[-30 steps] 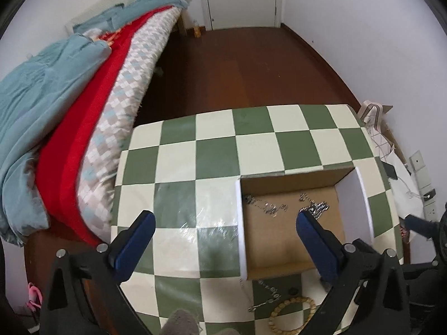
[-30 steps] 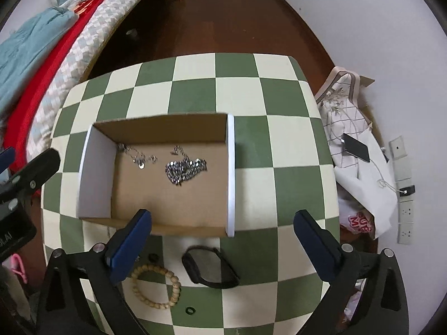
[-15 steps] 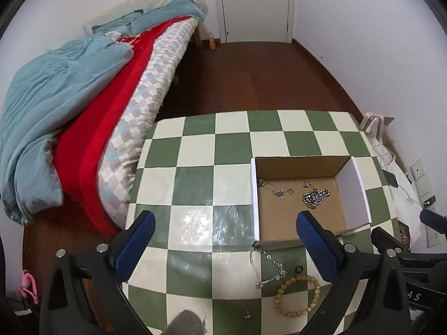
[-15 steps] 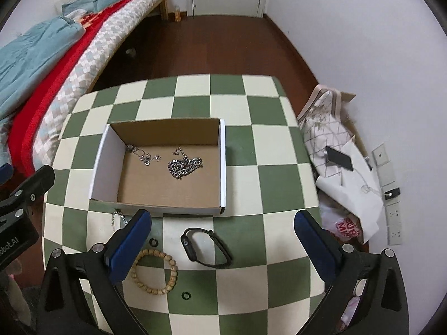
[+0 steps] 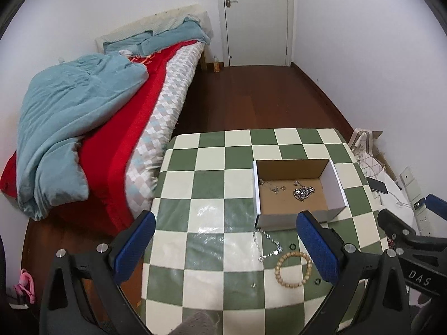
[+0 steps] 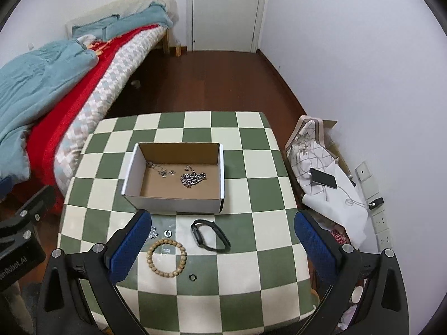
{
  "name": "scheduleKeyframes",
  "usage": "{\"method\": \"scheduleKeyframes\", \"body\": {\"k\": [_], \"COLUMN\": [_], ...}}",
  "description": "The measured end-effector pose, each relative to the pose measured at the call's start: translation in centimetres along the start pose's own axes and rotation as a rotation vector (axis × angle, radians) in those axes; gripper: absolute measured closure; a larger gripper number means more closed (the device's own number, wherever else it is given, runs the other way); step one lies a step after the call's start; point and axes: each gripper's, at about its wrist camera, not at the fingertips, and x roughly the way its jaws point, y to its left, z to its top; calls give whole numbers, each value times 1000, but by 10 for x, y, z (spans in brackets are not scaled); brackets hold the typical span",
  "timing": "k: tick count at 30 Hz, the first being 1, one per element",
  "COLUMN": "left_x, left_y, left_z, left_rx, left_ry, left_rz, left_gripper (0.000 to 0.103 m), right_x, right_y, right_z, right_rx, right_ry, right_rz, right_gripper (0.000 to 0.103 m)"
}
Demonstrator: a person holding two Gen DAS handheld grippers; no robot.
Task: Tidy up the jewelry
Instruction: 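Withdraw both tools from the box toward the remaining jewelry, then grasp the black watch band with the right tool while the left grasps the wooden bead bracelet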
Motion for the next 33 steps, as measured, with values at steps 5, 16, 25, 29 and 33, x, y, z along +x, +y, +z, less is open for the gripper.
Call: {"method": "scheduleKeyframes", "body": {"k": [5,16,25,29,33], "left_x": [-24,23,110,135,148], "left_y": [7,-4,-55,-70,-84], "left_z": [-15,-69,-97,-99,-102], "left_rx": [-7,86,178,199,232], "left_ry": [-30,4,168,230,261], "left_rz": [18,232,241,198,159], "left_gripper": [0,0,1,7,12], "right_x": [-25,62,145,163,175], "right_y": [-6,-27,-48,-48,-45], "right_z": [-14,-81,-99,-92,-86], "right_rx": [54,170,232,219,190], "right_ry": [-34,162,223,226,229], "right_rz": [59,113,61,51,51], "right_gripper": [0,31,35,38,38]}}
